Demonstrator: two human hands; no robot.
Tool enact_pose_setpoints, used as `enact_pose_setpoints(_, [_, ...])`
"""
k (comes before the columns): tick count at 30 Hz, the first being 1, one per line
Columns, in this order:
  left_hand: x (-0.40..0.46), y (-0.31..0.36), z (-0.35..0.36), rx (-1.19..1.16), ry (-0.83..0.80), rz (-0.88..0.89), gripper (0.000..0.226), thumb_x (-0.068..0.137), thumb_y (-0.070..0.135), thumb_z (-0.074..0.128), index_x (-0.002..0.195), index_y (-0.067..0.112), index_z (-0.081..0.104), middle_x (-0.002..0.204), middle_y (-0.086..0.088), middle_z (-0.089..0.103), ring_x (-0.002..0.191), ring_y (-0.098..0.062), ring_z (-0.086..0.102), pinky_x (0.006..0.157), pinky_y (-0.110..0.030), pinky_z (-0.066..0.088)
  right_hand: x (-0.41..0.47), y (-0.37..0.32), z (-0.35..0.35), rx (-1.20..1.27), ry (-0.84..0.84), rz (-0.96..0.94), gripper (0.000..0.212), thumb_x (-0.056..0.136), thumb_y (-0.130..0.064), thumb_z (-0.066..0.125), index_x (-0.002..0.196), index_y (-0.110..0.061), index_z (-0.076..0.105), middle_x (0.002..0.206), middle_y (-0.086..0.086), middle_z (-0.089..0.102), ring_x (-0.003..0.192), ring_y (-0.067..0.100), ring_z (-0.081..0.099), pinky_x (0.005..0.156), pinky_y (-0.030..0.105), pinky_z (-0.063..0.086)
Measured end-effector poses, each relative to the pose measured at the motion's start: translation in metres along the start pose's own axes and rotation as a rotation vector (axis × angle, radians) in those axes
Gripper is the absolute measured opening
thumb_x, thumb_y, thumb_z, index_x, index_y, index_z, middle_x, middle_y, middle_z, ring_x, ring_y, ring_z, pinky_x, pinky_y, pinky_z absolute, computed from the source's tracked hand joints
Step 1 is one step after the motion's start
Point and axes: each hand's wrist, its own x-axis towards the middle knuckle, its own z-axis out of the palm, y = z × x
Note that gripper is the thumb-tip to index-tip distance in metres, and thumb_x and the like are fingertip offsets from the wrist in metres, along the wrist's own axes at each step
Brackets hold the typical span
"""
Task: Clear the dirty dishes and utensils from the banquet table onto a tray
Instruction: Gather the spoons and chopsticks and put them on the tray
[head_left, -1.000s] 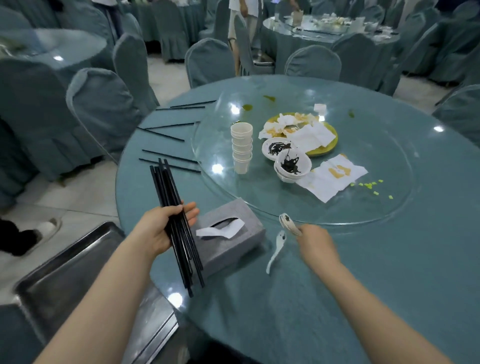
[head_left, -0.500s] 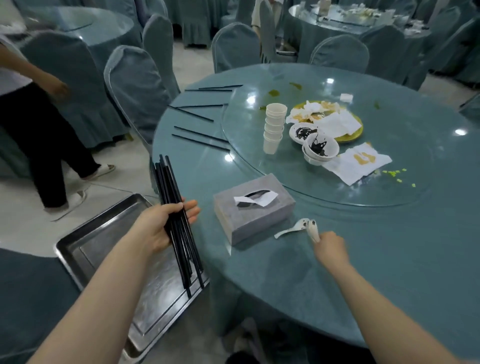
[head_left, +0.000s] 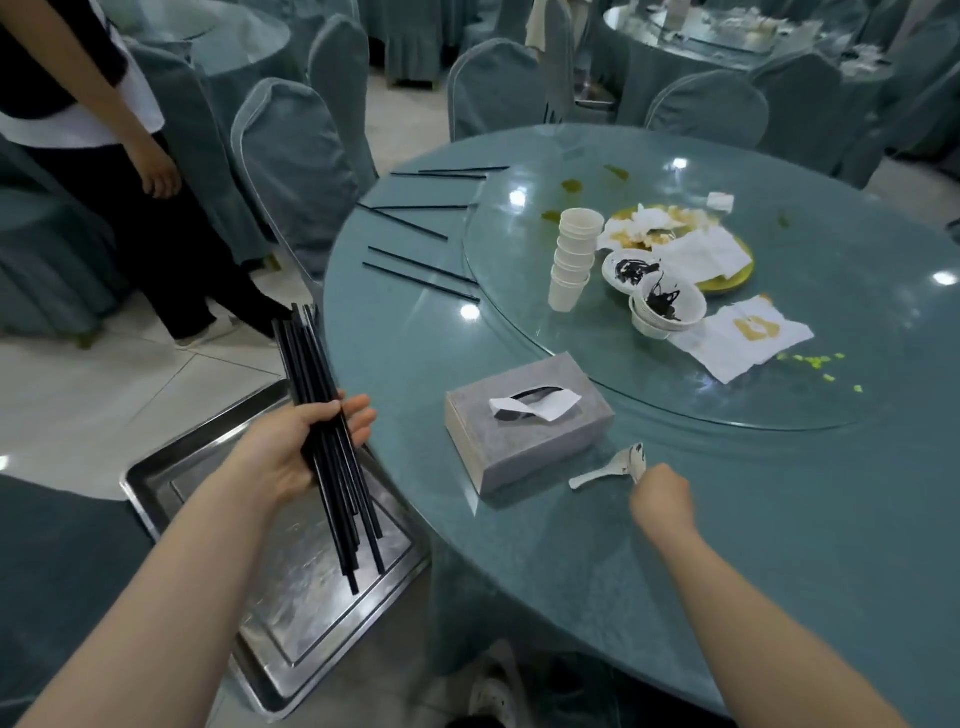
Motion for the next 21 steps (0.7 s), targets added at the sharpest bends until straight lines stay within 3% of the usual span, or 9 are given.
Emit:
enact_pose_setpoints(3, [0.009, 0.003, 0.005, 0.003, 0.027, 0.002, 0.02, 0.098, -0.003, 0.033, 0.092, 0.004, 0.051, 0.094, -0.015, 0.064, 0.08, -0.023, 0.067, 0.054, -0.029, 0.059, 0.019, -0.007, 0.0, -0.056, -0.014, -0.003, 0.02, 0.088, -0.001, 0.048, 0.102, 0.005, 0.061, 0.108, 0.023, 0.064, 0.103, 0.038, 0.059, 0.079, 0.036, 0.046])
enact_pose_setpoints(6, [0.018, 0.005, 0.008, 0.006, 0.041, 0.002, 0.019, 0.097, -0.004, 0.034, 0.093, 0.003, 0.051, 0.081, -0.014, 0.07, 0.063, -0.02, 0.071, 0.054, -0.03, 0.059, 0.029, -0.019, 0.0, -0.055, -0.061, -0.023, 0.021, 0.088, -0.014, 0.058, 0.103, 0.001, 0.058, 0.105, 0.023, 0.065, 0.1, 0.036, 0.06, 0.074, 0.034, 0.044])
enact_pose_setpoints(10, [0.027, 0.003, 0.013, 0.017, 0.035, -0.01, 0.02, 0.097, -0.005, 0.034, 0.09, 0.004, 0.051, 0.064, -0.009, 0.072, 0.058, -0.019, 0.071, 0.053, -0.03, 0.059, 0.036, -0.028, 0.002, -0.097, -0.154, 0.007, 0.025, 0.078, -0.008, 0.066, 0.102, -0.003, 0.059, 0.105, 0.018, 0.065, 0.098, 0.033, 0.061, 0.072, 0.031, 0.043])
enact_pose_setpoints(16, [0.033, -0.002, 0.022, 0.043, 0.01, -0.038, 0.02, 0.097, -0.005, 0.035, 0.091, 0.004, 0.051, 0.063, -0.009, 0.072, 0.057, -0.02, 0.071, 0.049, -0.028, 0.058, 0.037, -0.028, 0.01, -0.066, -0.143, 0.016, 0.03, 0.091, -0.025, 0.048, 0.107, -0.002, 0.06, 0.106, 0.021, 0.064, 0.098, 0.033, 0.06, 0.076, 0.032, 0.044])
enact_pose_setpoints(19, [0.034, -0.006, 0.022, 0.054, 0.005, -0.052, 0.019, 0.096, -0.005, 0.036, 0.091, 0.003, 0.051, 0.064, -0.01, 0.072, 0.056, -0.02, 0.071, 0.051, -0.029, 0.058, 0.031, -0.021, 0.015, -0.046, -0.107, 0.025, 0.036, 0.098, -0.019, 0.035, 0.118, 0.003, 0.054, 0.115, 0.025, 0.059, 0.105, 0.037, 0.058, 0.085, 0.037, 0.046])
enact_pose_setpoints(21, [0.034, -0.007, 0.02, 0.064, -0.006, -0.059, 0.018, 0.096, -0.006, 0.036, 0.093, 0.003, 0.052, 0.065, -0.01, 0.072, 0.057, -0.021, 0.071, 0.05, -0.029, 0.058, 0.026, -0.012, 0.017, -0.068, -0.072, 0.017, 0.033, 0.098, -0.016, 0.037, 0.114, 0.005, 0.056, 0.114, 0.025, 0.06, 0.105, 0.037, 0.059, 0.084, 0.038, 0.046])
